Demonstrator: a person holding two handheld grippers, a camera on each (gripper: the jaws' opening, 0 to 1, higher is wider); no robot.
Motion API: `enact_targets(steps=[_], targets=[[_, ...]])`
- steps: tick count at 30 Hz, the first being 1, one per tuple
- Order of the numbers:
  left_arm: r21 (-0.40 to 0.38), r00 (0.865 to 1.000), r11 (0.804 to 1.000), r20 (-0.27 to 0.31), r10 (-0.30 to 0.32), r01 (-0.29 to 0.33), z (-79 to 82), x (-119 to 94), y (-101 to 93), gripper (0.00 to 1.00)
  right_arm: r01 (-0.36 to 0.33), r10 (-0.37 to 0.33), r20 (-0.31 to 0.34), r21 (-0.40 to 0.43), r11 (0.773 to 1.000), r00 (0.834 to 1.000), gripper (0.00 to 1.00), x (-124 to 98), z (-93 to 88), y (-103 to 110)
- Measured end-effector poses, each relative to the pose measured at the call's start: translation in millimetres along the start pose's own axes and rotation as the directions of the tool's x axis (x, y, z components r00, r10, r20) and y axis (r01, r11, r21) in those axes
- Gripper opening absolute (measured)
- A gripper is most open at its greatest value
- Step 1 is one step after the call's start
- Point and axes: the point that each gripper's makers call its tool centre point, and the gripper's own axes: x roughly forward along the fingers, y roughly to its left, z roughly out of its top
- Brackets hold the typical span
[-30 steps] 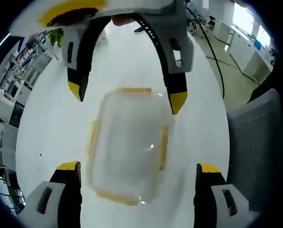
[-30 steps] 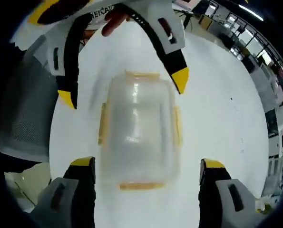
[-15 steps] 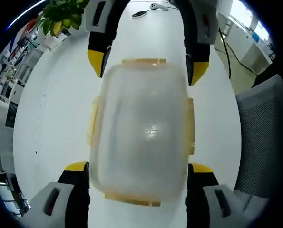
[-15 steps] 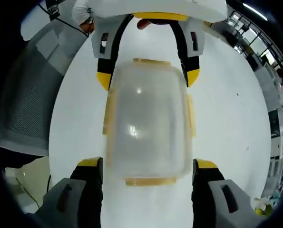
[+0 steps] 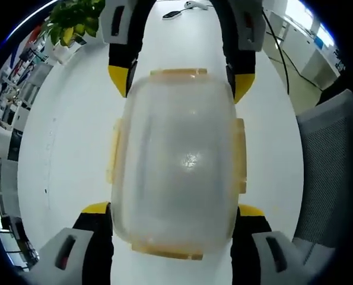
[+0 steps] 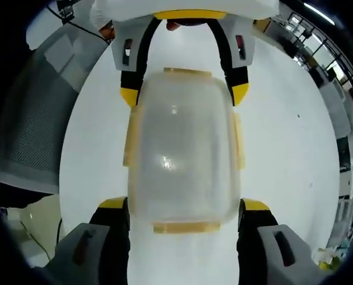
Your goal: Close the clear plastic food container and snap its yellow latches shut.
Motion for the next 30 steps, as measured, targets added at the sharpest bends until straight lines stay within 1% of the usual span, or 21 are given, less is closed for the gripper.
enact_targets(steps=[7, 16, 20, 24, 30], targets=[[-0.035, 1.0, 0.999, -0.013, 0.005, -0.006, -9.2, -2, -2.2, 0.79, -0.005, 0.006, 0.035, -0.026, 1.0, 0.999, 0.71, 2, 7.9, -1], [-0.072, 1.0, 0.997, -0.018, 0.013, -0.014, -20.3, -6, -3.0, 0.79, -0.015, 0.016, 0.016, -0.062, 0.998, 1.0, 0.71, 6, 19.3, -2], [-0.084, 0.999, 0.996, -0.034, 0.019, -0.021, -26.3, -6, -3.3, 0.79, -0.018, 0.02, 0.016, -0.078, 0.997, 1.0, 0.72, 8, 25.0, -3], [-0.101, 0.999, 0.995, -0.049, 0.023, -0.028, -35.7, -9, -3.9, 0.79, -0.022, 0.024, 0.016, -0.096, 0.995, 1.0, 0.72, 11, 33.5, -4], [-0.119, 0.998, 0.992, -0.054, 0.027, -0.034, -46.5, -11, -2.1, 0.8, -0.022, 0.023, 0.011, -0.109, 0.994, 1.0, 0.72, 15, 43.3, -6]])
